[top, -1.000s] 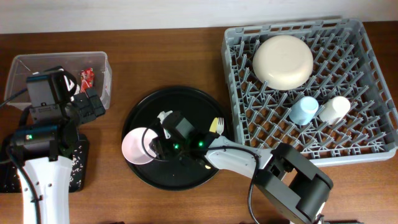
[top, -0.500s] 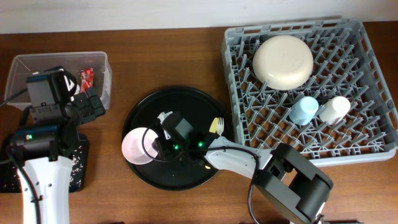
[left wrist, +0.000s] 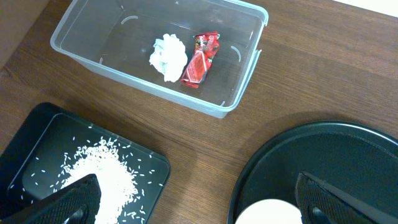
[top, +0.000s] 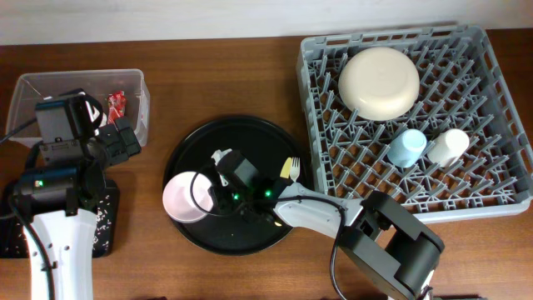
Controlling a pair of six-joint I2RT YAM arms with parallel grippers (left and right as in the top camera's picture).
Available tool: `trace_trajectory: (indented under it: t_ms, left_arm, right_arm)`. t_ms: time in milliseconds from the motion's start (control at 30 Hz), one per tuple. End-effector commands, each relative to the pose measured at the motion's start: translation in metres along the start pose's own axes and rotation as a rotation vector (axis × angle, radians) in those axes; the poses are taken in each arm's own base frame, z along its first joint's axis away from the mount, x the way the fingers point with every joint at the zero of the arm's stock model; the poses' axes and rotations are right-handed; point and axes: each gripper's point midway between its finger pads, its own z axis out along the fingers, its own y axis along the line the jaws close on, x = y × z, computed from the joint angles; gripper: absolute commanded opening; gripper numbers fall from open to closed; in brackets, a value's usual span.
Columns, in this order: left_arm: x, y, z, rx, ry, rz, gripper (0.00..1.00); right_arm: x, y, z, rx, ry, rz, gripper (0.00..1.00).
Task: Sort waste into correct bins and load items into the dishwasher rack
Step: 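Return the right gripper to the tray and grasp the pink bowl rim, then carry the pink bowl to the back right of the rack and release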
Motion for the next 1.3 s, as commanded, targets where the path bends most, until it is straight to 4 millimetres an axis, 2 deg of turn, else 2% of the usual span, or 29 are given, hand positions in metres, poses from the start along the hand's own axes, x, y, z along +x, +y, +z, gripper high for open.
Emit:
trace_trajectory:
  t_ms: [0, 300, 467, 600, 633, 700, 733, 800, 900, 967, 1067, 1133, 1267]
  left_arm:
    - [-0.006, 0.003, -0.005, -0.009, -0.020, -0.003, 0.99]
    - [-0.006, 0.003, -0.005, -0.009, -0.020, -0.003, 0.99]
    - [-0.006, 0.003, -0.005, -0.009, -0.020, -0.003, 0.99]
    - [-0.006, 0.003, -0.005, -0.009, -0.020, -0.003, 0.99]
    - [-0.006, 0.003, -0.005, -0.009, -0.020, -0.003, 0.99]
    - [-0.006, 0.003, -0.005, -0.009, -0.020, -0.003, 0.99]
    - [-0.006, 0.003, -0.005, -0.009, -0.020, -0.003, 0.99]
    - [-0.006, 0.003, -0.005, -0.009, -0.020, -0.003, 0.99]
    - [-0.006, 0.003, -0.005, -0.009, -0.020, -0.003, 0.99]
    - [-0.006, 0.003, -0.005, -0.009, -0.020, -0.003, 0.99]
    - [-0.006, 0.003, -0.005, -0.009, -0.020, -0.003, 1.00]
    - [-0.006, 0.003, -0.005, -0.009, -0.020, -0.003, 0.99]
    - [-0.006, 0.003, -0.005, -0.009, -0.020, -0.003, 0.99]
  right_arm:
    - [0.003, 0.000, 0.003, 0.005, 0.005, -0.008, 0.06]
    - [-0.023, 0.019, -0.020, -0.037, -0.069, -0.045, 0.04]
    - [-0.056, 0.022, -0.069, -0.034, -0.150, -0.071, 0.04]
    - [-0.079, 0.001, -0.120, 0.073, -0.225, -0.066, 0.04]
    - [-0.088, -0.006, -0.142, 0.097, -0.258, -0.058, 0.04]
    - [-0.103, -0.024, -0.194, 0.144, -0.331, -0.013, 0.04]
    - [-0.109, -0.047, -0.233, 0.213, -0.385, 0.028, 0.04]
    - [-0.109, -0.074, -0.272, 0.324, -0.429, 0.046, 0.04]
    - [-0.091, -0.135, -0.356, 0.633, -0.503, 0.103, 0.04]
    - [-0.070, -0.171, -0.412, 0.850, -0.539, 0.165, 0.04]
    - [-0.048, -0.208, -0.465, 1.056, -0.553, 0.229, 0.04]
    - [-0.040, -0.224, -0.479, 1.124, -0.520, 0.230, 0.04]
    - [-0.020, -0.276, -0.508, 1.296, -0.432, 0.298, 0.04]
